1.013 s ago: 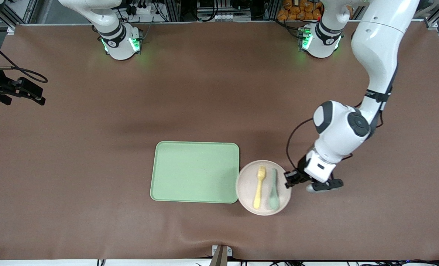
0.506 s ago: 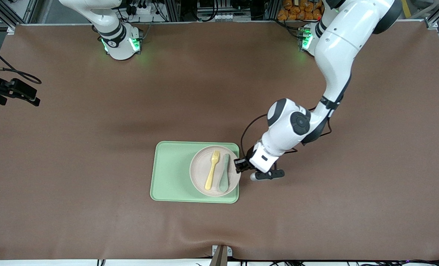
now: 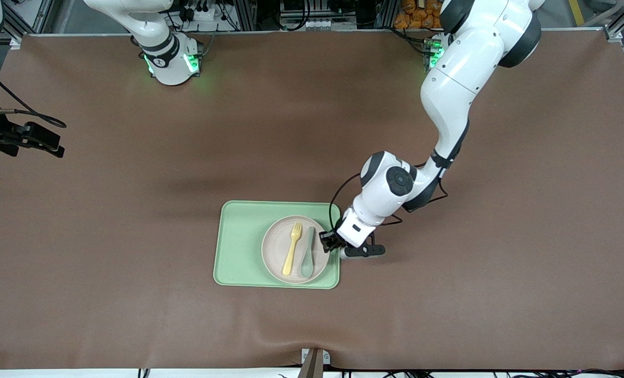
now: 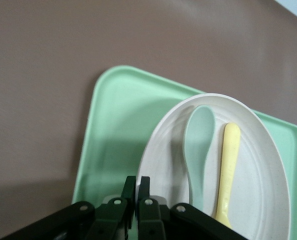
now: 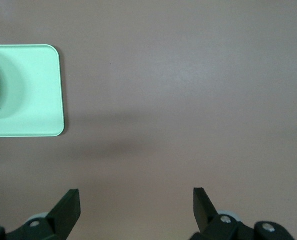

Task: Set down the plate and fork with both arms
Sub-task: 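Lower the plate onto the tray and open the left gripper, then raise the left gripper away while the right gripper reaches the fork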

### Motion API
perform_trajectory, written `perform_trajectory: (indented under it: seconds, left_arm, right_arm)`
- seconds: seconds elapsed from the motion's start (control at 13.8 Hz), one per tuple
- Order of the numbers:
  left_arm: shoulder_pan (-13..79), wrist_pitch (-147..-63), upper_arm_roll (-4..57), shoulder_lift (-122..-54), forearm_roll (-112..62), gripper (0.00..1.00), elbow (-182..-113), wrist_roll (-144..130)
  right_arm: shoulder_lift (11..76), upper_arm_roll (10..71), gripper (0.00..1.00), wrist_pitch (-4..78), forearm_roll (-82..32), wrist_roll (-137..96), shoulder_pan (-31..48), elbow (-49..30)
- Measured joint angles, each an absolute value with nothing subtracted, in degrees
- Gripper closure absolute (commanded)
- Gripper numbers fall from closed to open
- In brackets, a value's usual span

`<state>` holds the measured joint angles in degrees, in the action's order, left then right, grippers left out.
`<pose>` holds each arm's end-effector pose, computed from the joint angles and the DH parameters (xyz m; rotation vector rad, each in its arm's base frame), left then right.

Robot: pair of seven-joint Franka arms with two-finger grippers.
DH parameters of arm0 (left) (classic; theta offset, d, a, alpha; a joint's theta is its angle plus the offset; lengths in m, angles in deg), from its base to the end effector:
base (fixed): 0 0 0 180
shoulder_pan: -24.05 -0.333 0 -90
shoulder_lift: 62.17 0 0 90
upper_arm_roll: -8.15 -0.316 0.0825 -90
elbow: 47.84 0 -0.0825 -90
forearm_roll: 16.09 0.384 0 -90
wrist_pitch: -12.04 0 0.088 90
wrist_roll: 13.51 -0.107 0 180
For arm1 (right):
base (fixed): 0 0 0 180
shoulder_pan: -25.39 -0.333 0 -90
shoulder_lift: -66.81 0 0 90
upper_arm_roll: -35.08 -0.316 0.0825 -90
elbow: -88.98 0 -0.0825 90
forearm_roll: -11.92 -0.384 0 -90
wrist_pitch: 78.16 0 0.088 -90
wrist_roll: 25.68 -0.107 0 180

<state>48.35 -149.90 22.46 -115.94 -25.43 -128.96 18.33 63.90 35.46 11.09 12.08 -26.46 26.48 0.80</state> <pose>0.6301 -0.4301 0.1975 2.6209 0.2300 0.3317 0.5683 -0.0148 0.6098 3.1376 -0.0616 -0.0504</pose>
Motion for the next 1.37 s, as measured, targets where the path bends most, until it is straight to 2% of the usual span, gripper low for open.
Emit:
perform_trajectory:
  seconds: [0.36, 0.8, 0.87, 0.94, 1.01, 1.37]
  left_arm:
    - [50.7, -152.4, 21.9, -117.2, -25.4, 1.00, -128.9, 18.3]
    - [52.2, -155.3, 21.1, -118.9, -25.4, 1.00, -128.8, 18.5]
    - [52.5, -155.4, 20.5, -118.9, -25.4, 0.73, -128.8, 19.0]
    - [52.9, -155.4, 19.9, -118.9, -25.4, 0.07, -128.7, 19.8]
    - [53.2, -155.4, 19.5, -118.9, -25.4, 0.00, -128.7, 21.1]
    - [53.4, -156.3, 19.0, -117.9, -25.4, 0.00, -127.3, 25.0]
  right_arm:
    - [62.4, 35.3, 0.00, 11.8, 12.0, -26.5, 26.5, 0.8]
    - [57.2, 34.6, 0.00, 18.2, 11.8, -26.5, 23.9, 0.8]
    - [56.1, 34.6, 0.00, 19.9, 11.8, -26.6, 22.9, 0.8]
    - [55.2, 34.6, 0.00, 21.0, 11.8, -26.7, 22.2, 0.8]
    - [54.5, 34.5, 0.00, 22.1, 11.7, -26.8, 21.8, 0.8]
    - [51.3, 34.4, 0.00, 24.8, 9.1, -35.7, 18.4, 0.8]
